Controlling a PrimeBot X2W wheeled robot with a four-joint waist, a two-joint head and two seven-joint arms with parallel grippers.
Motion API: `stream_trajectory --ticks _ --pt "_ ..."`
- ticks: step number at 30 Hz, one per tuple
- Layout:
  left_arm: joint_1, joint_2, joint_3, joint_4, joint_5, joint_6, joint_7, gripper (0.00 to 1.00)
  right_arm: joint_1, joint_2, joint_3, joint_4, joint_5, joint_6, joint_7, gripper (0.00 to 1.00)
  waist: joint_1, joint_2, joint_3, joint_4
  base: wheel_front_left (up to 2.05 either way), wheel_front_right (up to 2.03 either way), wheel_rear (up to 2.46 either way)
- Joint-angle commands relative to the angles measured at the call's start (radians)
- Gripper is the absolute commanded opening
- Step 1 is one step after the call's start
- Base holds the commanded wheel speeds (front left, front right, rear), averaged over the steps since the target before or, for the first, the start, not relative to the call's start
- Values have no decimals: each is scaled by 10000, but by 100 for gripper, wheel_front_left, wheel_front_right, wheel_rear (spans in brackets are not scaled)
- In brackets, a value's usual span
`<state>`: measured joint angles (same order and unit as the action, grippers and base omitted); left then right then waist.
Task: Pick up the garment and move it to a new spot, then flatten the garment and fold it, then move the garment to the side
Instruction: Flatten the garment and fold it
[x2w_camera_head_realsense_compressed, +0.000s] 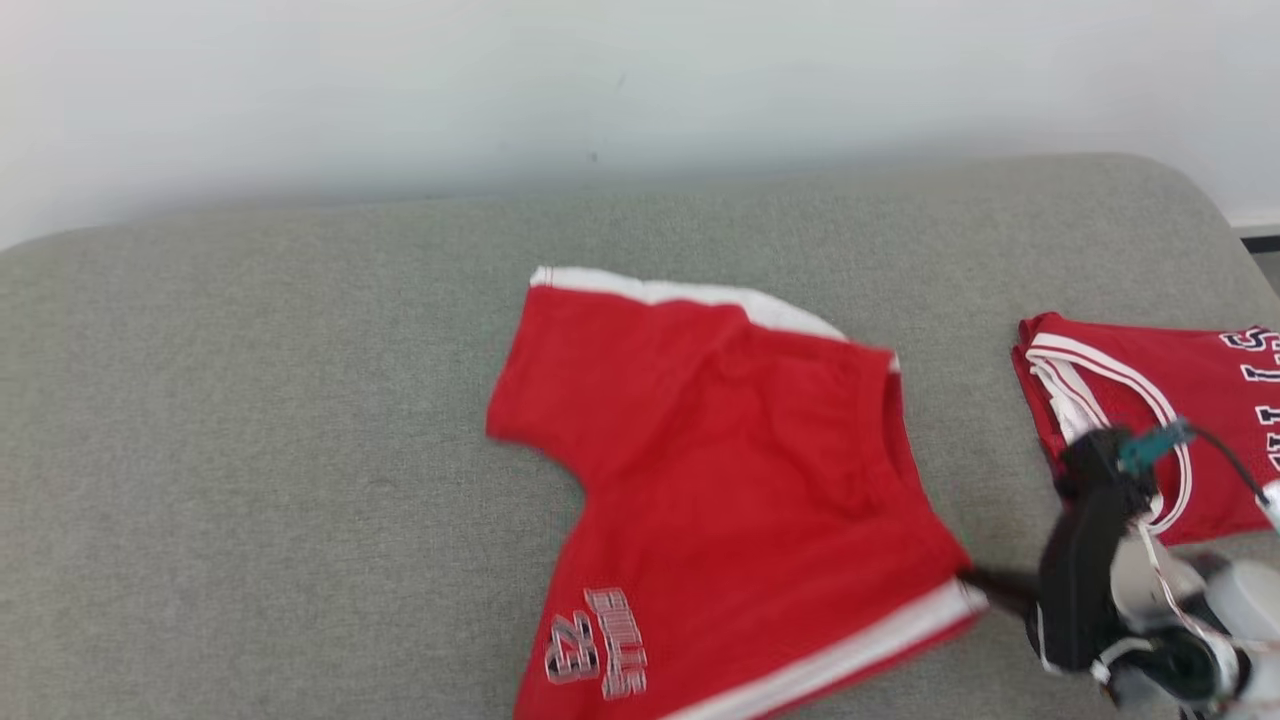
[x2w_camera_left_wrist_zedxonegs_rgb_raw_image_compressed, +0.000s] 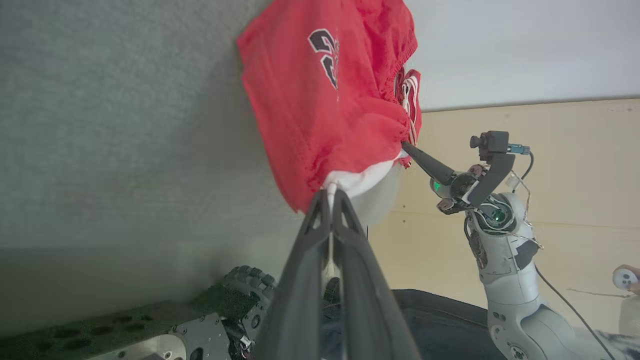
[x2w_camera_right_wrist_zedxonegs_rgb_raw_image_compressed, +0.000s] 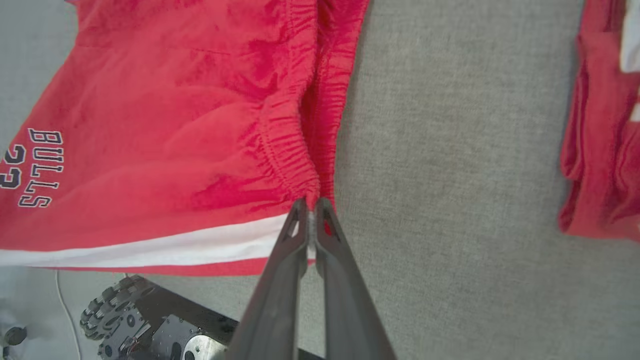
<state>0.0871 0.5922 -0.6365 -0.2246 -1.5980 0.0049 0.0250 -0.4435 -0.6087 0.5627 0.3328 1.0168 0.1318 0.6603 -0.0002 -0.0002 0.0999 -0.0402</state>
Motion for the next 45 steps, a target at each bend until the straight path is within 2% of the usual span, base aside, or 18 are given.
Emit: stream_trajectory --ticks 1,5,9,13,19,20,25,30,40,45 --pt "295 265 -79 -213 -142 190 205 0 540 -167 -287 -222 -95 -26 410 0 2 2 -112 51 0 0 0" --pt "469 484 14 -584 -206 396 223 0 1395 -158 -1008 -819 -214 -26 1079 0 2 2 -135 86 0 0 0" --pt "129 486 292 -695 259 436 -208 0 2196 319 -2186 -1815 -691 -26 1184 0 2 2 -77 88 0 0 0" --pt "-567 120 552 -471 714 211 -653 0 2419 977 -3026 -2785 -1278 -26 1188 0 2 2 26 89 0 0 0" --pt "-2232 -624 987 809 1620 -178 -1485 0 1824 2151 -3669 -3398 -1876 -26 632 0 2 2 317 40 0 0 0" --pt "-2874 -839 1019 1358 1892 -313 -1605 0 1463 2457 -3777 -3356 -2082 -26 287 0 2 2 473 4 0 0 0" --pt "-4522 -1378 1121 2969 2781 -542 -2133 0 376 3191 -3936 -2810 -2573 -27 -837 0 2 2 982 -133 0 0 0" --pt "-6064 -1818 1039 4493 3655 -620 -2443 0 -686 3772 -3872 -1934 -2918 -25 -1748 0 2 2 1616 -333 0 0 0" --pt "-8661 -2558 844 6994 4709 -653 -2612 0 -2074 4464 -3939 -341 -3329 -27 -2692 0 2 2 2698 -690 0 0 0" --pt "-9606 -2717 683 8012 5154 -655 -2642 0 -2491 4763 -4070 66 -3457 -27 -3149 0 2 2 3042 -923 0 0 0"
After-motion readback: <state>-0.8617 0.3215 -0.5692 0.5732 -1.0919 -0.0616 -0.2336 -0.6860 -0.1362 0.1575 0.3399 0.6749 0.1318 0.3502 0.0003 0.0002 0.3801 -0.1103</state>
